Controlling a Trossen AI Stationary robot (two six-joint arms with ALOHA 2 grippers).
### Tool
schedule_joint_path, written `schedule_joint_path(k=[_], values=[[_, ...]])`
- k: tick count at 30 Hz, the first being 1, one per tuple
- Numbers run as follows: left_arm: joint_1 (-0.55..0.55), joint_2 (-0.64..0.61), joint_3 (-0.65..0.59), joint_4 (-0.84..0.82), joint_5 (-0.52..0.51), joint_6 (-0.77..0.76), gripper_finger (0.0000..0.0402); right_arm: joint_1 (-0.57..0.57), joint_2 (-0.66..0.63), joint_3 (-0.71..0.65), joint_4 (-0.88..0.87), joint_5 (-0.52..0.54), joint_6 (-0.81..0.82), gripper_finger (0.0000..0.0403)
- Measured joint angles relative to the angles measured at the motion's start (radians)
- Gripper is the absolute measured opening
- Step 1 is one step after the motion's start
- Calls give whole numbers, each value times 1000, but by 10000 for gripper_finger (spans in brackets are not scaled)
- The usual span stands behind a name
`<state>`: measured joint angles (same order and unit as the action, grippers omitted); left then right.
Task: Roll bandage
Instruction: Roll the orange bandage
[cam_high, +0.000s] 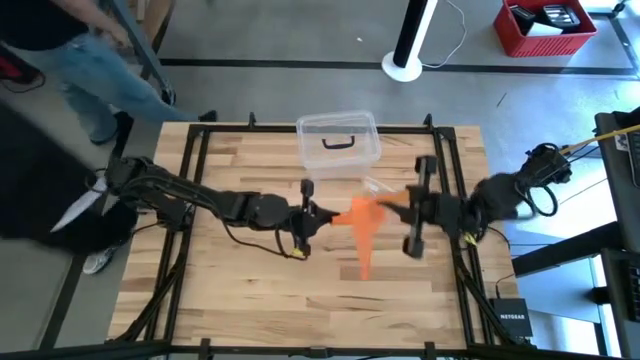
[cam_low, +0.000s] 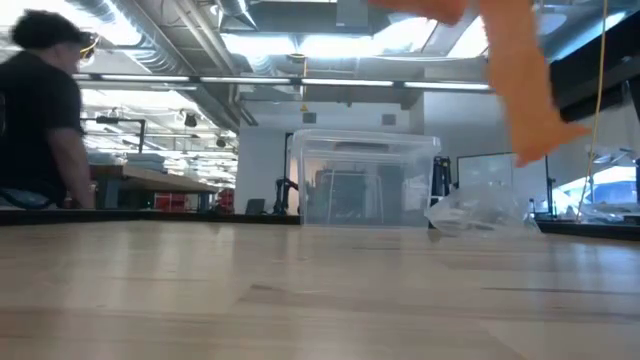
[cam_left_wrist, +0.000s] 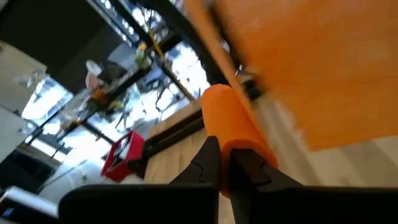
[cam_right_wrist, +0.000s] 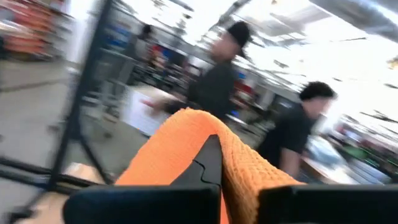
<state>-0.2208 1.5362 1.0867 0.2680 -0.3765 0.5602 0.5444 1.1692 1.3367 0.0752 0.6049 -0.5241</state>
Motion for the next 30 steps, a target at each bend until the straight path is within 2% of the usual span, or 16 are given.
schedule_joint_path(k=[7,17,24,27,30], values=[[-47,-1,-35,19,4,23,0,-148,-2,8,-38,-4,91,5],[-97,-1,-35,32,-4,76,0,-391,47,7,-113,-14,357,5],[-110,-1,-35,32,-5,44,0,-506,116,7,-272,-22,459,6],[-119,8,-35,39,-6,40,0,-539,161,7,-352,-26,519,19],[-120,30,-35,31,-6,22,0,-563,220,7,-418,-90,588,55]])
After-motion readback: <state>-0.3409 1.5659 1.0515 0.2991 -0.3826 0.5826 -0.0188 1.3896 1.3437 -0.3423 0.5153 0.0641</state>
